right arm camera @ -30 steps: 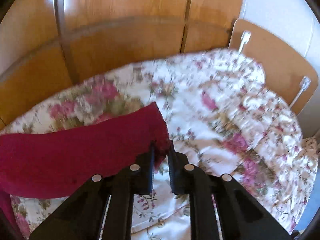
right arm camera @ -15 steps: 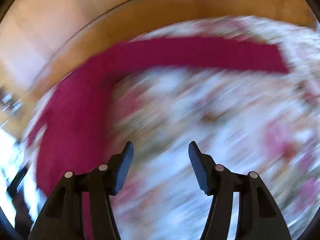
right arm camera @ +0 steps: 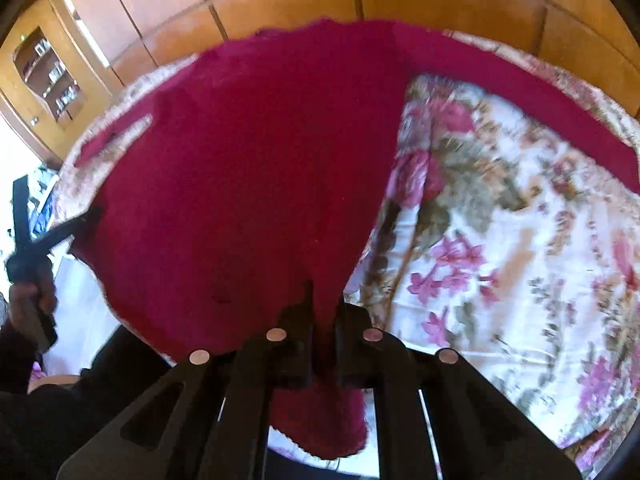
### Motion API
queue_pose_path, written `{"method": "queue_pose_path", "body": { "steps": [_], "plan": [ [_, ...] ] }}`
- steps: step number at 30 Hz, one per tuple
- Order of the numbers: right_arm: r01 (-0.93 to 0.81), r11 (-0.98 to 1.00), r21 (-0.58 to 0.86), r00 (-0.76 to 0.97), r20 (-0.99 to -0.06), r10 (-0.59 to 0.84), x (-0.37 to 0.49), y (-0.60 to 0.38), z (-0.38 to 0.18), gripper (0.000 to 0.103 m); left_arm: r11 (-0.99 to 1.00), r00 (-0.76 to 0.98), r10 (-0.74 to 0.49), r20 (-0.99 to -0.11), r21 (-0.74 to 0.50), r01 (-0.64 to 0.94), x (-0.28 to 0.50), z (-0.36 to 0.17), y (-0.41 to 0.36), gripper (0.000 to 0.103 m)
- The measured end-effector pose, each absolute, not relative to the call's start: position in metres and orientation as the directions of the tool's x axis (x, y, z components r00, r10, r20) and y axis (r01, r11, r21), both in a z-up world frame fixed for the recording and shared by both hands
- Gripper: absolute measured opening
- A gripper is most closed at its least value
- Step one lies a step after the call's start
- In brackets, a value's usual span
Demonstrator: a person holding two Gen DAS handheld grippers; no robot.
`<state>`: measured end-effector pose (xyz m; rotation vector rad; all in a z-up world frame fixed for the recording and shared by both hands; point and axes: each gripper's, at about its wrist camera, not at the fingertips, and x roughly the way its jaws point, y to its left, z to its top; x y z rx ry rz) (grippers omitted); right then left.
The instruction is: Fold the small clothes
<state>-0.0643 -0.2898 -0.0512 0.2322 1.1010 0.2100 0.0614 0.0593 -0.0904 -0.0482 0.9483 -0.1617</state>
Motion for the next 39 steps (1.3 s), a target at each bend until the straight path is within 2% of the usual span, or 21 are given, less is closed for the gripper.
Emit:
{"method": "queue_pose_path", "body": {
  "steps": [7,10,12,13,14,17,19,20,21,24,28,30,31,32,36,38,39],
  "plan": [
    [-0.029,0.962,0.271,0.337,-0.903,0.265,-0.086,-0.286,-0.091,0.006,0.984,0.537,-0.174,-0.825,-0.126,0.126,0.045,-0.096,0.074,0.007],
    [0.020,0.948,0.318,0.321,-0.900,0.295,-0.079,-0.290,-0.096,0.009,0.982,0.528,-0.189,-0.828,-0.147,0.121,0.043,-0.091,0.077,0.007],
    [0.015,0.945,0.326,0.313,-0.900,0.305,-0.074,-0.296,-0.092,0.030,0.979,0.548,-0.204,-0.811,-0.157,0.131,0.041,-0.078,0.078,0.007],
    [0.011,0.948,0.320,0.320,-0.899,0.300,-0.072,-0.298,-0.087,0.045,0.979,0.568,-0.203,-0.798,-0.148,0.143,0.040,-0.071,0.078,0.007],
    [0.011,0.953,0.304,0.338,-0.898,0.283,-0.071,-0.301,-0.081,0.052,0.980,0.585,-0.195,-0.787,-0.133,0.147,0.041,-0.065,0.077,0.007],
    [0.023,0.956,0.292,0.408,-0.876,0.258,-0.058,-0.309,-0.064,0.058,0.980,0.620,-0.192,-0.761,-0.117,0.159,0.049,-0.053,0.067,0.007],
    [0.027,0.955,0.295,0.450,-0.857,0.252,-0.042,-0.309,-0.058,0.060,0.978,0.630,-0.201,-0.750,-0.117,0.174,0.060,-0.050,0.057,0.014],
    [0.028,0.955,0.296,0.467,-0.848,0.249,-0.030,-0.306,-0.057,0.061,0.978,0.634,-0.196,-0.748,-0.104,0.179,0.067,-0.049,0.048,0.023],
    [0.031,0.954,0.299,0.479,-0.842,0.248,-0.018,-0.304,-0.055,0.062,0.977,0.637,-0.196,-0.745,-0.097,0.188,0.072,-0.049,0.041,0.024],
    [0.042,0.949,0.312,0.524,-0.816,0.245,0.016,-0.297,-0.058,0.064,0.976,0.633,-0.188,-0.751,-0.070,0.207,0.089,-0.054,0.018,0.024],
    [0.057,0.927,0.371,0.560,-0.780,0.278,0.077,-0.281,-0.071,0.064,0.990,0.607,-0.070,-0.792,0.022,0.143,0.104,-0.079,0.008,0.024],
    [0.076,0.943,0.324,0.559,-0.797,0.229,0.096,-0.274,-0.082,0.064,0.996,0.579,-0.030,-0.814,0.022,0.083,0.105,-0.093,0.019,0.024],
    [0.094,0.957,0.276,0.540,-0.821,0.184,0.105,-0.271,-0.093,0.064,0.997,0.580,-0.059,-0.813,-0.022,0.071,0.103,-0.098,0.027,0.024],
    [0.102,0.963,0.250,0.525,-0.835,0.162,0.109,-0.272,-0.102,0.062,0.996,0.595,-0.080,-0.800,-0.049,0.068,0.097,-0.098,0.033,0.024],
    [0.054,0.969,0.242,0.560,-0.811,0.171,0.099,-0.277,-0.111,0.062,0.998,0.602,-0.049,-0.797,-0.009,0.070,0.090,-0.098,0.028,0.024],
    [0.045,0.957,0.287,0.550,-0.807,0.216,0.092,-0.288,-0.106,0.063,0.998,0.585,-0.038,-0.810,0.001,0.066,0.096,-0.096,0.024,0.025],
    [0.061,0.935,0.350,0.555,-0.790,0.260,0.089,-0.301,-0.103,0.063,0.998,0.578,-0.039,-0.815,-0.003,0.064,0.100,-0.095,0.023,0.031]
  ]
}}
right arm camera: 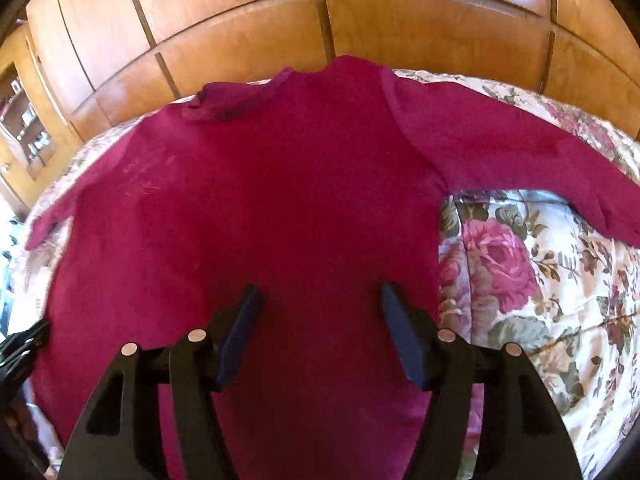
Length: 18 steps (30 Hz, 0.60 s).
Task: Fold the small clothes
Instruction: 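Grasp the sleeve cuff with the right tool and fold it across the shirt body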
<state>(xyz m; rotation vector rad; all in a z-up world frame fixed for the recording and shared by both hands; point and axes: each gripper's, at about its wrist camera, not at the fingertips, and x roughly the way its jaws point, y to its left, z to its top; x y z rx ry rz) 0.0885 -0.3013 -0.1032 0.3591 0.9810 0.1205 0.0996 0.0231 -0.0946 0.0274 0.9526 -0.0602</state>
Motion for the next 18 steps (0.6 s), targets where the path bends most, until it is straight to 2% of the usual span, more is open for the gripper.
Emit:
{"method": "queue_pose_path", "body": {
  "steps": [2,3,6,11,13,14,15,18],
  "plan": [
    [0.112,0.896,0.430,0.584,-0.758,0.291,0.078,-0.326,-0.096,0.065,0.997,0.565,-0.079,-0.821,-0.057,0.056,0.107,-0.091,0.024,0.042],
    [0.163,0.883,0.439,0.603,-0.753,0.263,0.072,-0.343,-0.093,0.068,0.996,0.560,-0.090,-0.824,-0.075,0.049,0.108,-0.089,0.024,0.048],
    [0.340,0.802,0.492,0.653,-0.737,0.174,0.049,-0.411,-0.092,0.069,0.993,0.555,-0.112,-0.824,-0.117,0.028,0.111,-0.087,0.022,0.050],
    [0.645,0.590,0.486,0.615,-0.788,-0.024,0.016,-0.530,-0.112,0.052,0.987,0.561,-0.149,-0.815,-0.156,0.036,0.110,-0.081,0.017,0.050],
    [0.717,0.495,0.491,0.593,-0.803,-0.062,0.009,-0.569,-0.124,0.049,0.986,0.571,-0.157,-0.806,-0.162,0.043,0.109,-0.076,0.013,0.050],
    [0.735,0.463,0.495,0.587,-0.807,-0.069,0.010,-0.582,-0.128,0.048,0.985,0.580,-0.164,-0.798,-0.163,0.054,0.110,-0.072,0.010,0.052],
    [0.754,0.424,0.501,0.581,-0.811,-0.075,0.013,-0.598,-0.135,0.048,0.985,0.586,-0.166,-0.793,-0.159,0.064,0.109,-0.070,0.007,0.060],
    [0.774,0.387,0.501,0.571,-0.817,-0.083,0.027,-0.620,-0.144,0.046,0.985,0.605,-0.169,-0.778,-0.145,0.088,0.111,-0.064,-0.002,0.062]
  ]
}}
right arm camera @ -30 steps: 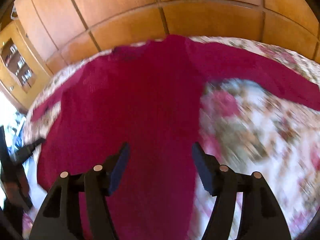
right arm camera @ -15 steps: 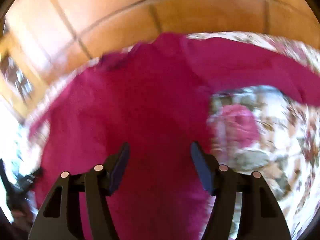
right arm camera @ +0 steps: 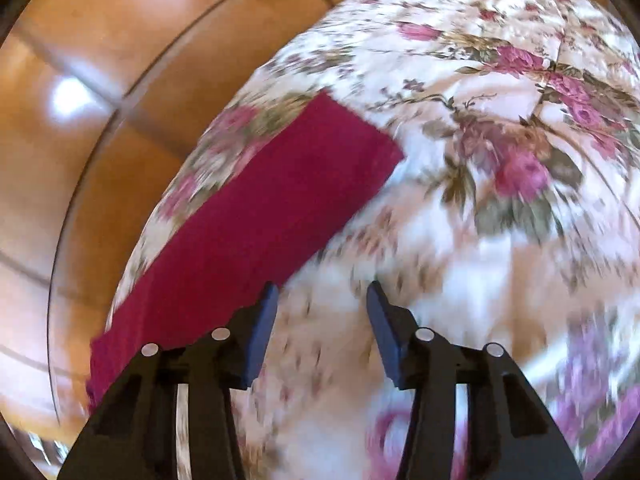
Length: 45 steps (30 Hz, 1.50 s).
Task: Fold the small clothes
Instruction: 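Grasp the sleeve cuff with the right tool and fold it across the shirt body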
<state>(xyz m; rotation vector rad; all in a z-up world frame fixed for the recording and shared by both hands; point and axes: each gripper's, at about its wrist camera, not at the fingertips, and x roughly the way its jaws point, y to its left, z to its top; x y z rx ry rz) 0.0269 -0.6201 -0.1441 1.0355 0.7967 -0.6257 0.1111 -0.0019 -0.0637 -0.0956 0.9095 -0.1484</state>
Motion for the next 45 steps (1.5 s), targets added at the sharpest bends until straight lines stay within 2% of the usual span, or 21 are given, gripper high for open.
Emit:
{"method": "queue_pose_path", "body": {
  "steps": [1,2,4,6,10,15,19,28,30,31,32,33,34,37,39,41,45],
  "plan": [
    [0.780,0.393,0.487,0.561,-0.822,-0.098,0.037,-0.624,-0.144,0.042,0.984,0.605,-0.176,-0.777,-0.147,0.098,0.112,-0.062,-0.005,0.062],
    [0.786,0.403,0.469,0.549,-0.829,-0.106,0.045,-0.626,-0.144,0.028,0.984,0.605,-0.180,-0.775,-0.148,0.104,0.114,-0.062,-0.007,0.062],
    [0.785,0.442,0.435,0.526,-0.844,-0.103,0.065,-0.625,-0.145,0.006,0.983,0.602,-0.185,-0.776,-0.145,0.115,0.117,-0.060,-0.011,0.062],
    [0.771,0.498,0.398,0.521,-0.843,-0.133,0.082,-0.617,-0.133,0.006,0.983,0.596,-0.182,-0.782,-0.138,0.120,0.122,-0.060,-0.014,0.062],
    [0.644,0.635,0.427,0.632,-0.764,-0.128,0.118,-0.580,-0.080,0.006,0.983,0.558,-0.182,-0.809,-0.153,0.099,0.136,-0.067,-0.013,0.062],
    [0.380,0.806,0.454,0.753,-0.658,0.016,0.179,-0.487,-0.018,0.006,0.959,0.512,-0.276,-0.813,-0.271,0.087,0.150,-0.073,-0.008,0.062],
    [0.192,0.867,0.461,0.770,-0.618,0.158,0.220,-0.405,0.005,0.005,0.938,0.535,-0.333,-0.777,-0.332,0.102,0.158,-0.066,-0.005,0.062],
    [-0.092,0.897,0.433,0.643,-0.662,0.385,0.284,-0.233,-0.010,0.005,0.900,0.589,-0.415,-0.693,-0.405,0.158,0.189,-0.045,-0.004,0.060],
    [-0.143,0.895,0.423,0.611,-0.673,0.416,0.285,-0.210,-0.017,0.007,0.893,0.585,-0.431,-0.687,-0.419,0.166,0.199,-0.043,-0.005,0.057],
    [-0.164,0.884,0.438,0.599,-0.668,0.442,0.283,-0.205,-0.019,0.012,0.889,0.585,-0.438,-0.683,-0.427,0.168,0.204,-0.043,-0.005,0.057],
    [-0.169,0.874,0.455,0.599,-0.657,0.458,0.280,-0.205,-0.020,0.031,0.883,0.584,-0.448,-0.677,-0.437,0.171,0.210,-0.042,-0.006,0.057],
    [-0.166,0.866,0.472,0.610,-0.641,0.466,0.273,-0.211,-0.017,0.044,0.879,0.583,-0.455,-0.673,-0.444,0.174,0.216,-0.042,-0.007,0.057],
    [-0.160,0.865,0.476,0.624,-0.630,0.462,0.267,-0.217,-0.015,0.052,0.876,0.584,-0.459,-0.670,-0.449,0.175,0.222,-0.041,-0.008,0.057],
    [-0.127,0.858,0.498,0.656,-0.607,0.449,0.235,-0.249,-0.010,0.052,0.869,0.581,-0.471,-0.664,-0.463,0.175,0.243,-0.042,-0.011,0.057],
    [-0.086,0.866,0.492,0.668,-0.617,0.417,0.206,-0.277,-0.016,0.054,0.867,0.562,-0.475,-0.677,-0.468,0.169,0.264,-0.047,-0.017,0.049],
    [-0.034,0.877,0.479,0.668,-0.642,0.376,0.185,-0.296,-0.024,0.058,0.874,0.550,-0.465,-0.694,-0.459,0.158,0.285,-0.053,-0.024,0.049],
    [0.117,0.897,0.425,0.642,-0.722,0.258,0.143,-0.346,-0.051,0.059,0.878,0.511,-0.457,-0.728,-0.461,0.129,0.328,-0.070,-0.040,0.049]
  ]
}}
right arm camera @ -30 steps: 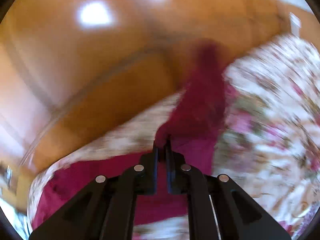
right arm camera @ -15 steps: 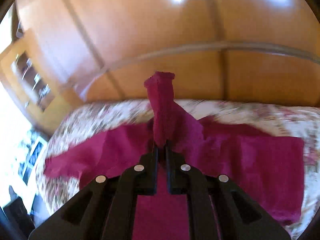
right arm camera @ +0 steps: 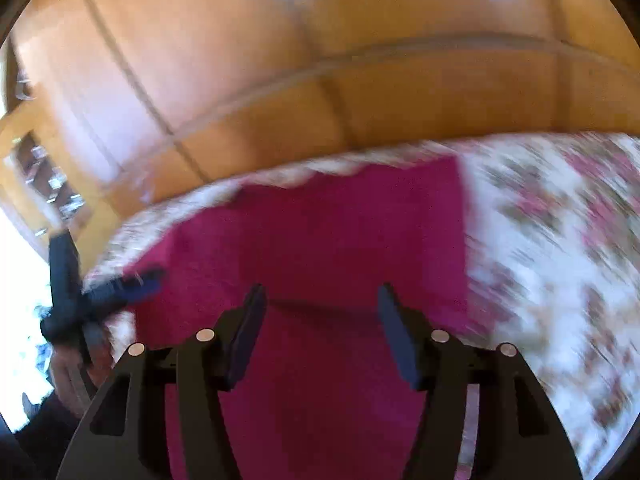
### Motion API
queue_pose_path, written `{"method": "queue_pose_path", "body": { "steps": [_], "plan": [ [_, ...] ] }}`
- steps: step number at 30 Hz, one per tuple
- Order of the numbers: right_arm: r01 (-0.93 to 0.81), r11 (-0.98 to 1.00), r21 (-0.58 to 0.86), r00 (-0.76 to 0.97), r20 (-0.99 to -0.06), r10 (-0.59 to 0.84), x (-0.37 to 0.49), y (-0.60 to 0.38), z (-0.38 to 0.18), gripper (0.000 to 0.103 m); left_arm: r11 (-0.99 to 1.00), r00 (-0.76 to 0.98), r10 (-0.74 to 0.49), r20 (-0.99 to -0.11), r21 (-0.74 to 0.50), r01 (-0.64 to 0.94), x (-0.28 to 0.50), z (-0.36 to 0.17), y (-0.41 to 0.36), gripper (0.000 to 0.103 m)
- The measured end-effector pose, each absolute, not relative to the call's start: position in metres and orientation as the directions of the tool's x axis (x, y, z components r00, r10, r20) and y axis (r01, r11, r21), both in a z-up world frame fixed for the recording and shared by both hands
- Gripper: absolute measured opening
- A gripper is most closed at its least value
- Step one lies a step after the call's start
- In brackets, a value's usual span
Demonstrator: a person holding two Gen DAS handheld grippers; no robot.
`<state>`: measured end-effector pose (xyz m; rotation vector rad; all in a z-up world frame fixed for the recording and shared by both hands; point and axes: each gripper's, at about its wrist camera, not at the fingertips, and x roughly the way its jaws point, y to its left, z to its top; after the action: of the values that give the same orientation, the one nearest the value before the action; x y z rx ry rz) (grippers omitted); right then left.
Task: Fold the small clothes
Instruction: 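Grasp the sleeve cuff with the right tool and fold it across the shirt body, then grasp the shirt side edge with the left tool and lift it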
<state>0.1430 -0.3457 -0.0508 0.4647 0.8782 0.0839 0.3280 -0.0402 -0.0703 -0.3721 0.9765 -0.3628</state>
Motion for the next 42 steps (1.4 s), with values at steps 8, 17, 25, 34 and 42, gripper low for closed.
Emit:
{"method": "queue_pose_path", "body": {
  "steps": [8,17,25,34,42],
  "plan": [
    [0.274,0.852,0.445,0.655,-0.735,0.173,0.122,-0.392,-0.073,0.058,0.886,0.469,-0.457,-0.755,-0.431,0.169,0.361,-0.084,-0.077,0.014],
    [0.179,0.904,0.388,0.664,-0.725,0.180,0.191,-0.346,-0.074,0.044,0.925,0.609,-0.362,-0.705,-0.355,0.139,0.336,-0.054,-0.044,0.013],
    [0.196,0.975,0.108,0.609,-0.792,-0.035,0.220,-0.306,-0.118,0.047,0.975,0.568,-0.222,-0.792,-0.190,0.116,0.331,-0.100,-0.044,0.017],
    [0.222,0.974,0.054,0.593,-0.800,-0.090,0.207,-0.297,-0.100,0.088,0.955,0.622,-0.237,-0.746,-0.298,0.006,0.268,-0.071,0.023,0.048],
    [0.047,0.993,0.107,0.609,-0.791,0.056,0.147,-0.228,-0.095,0.098,0.877,0.658,-0.159,-0.736,-0.412,-0.249,0.193,-0.068,0.161,0.048]
  ]
}}
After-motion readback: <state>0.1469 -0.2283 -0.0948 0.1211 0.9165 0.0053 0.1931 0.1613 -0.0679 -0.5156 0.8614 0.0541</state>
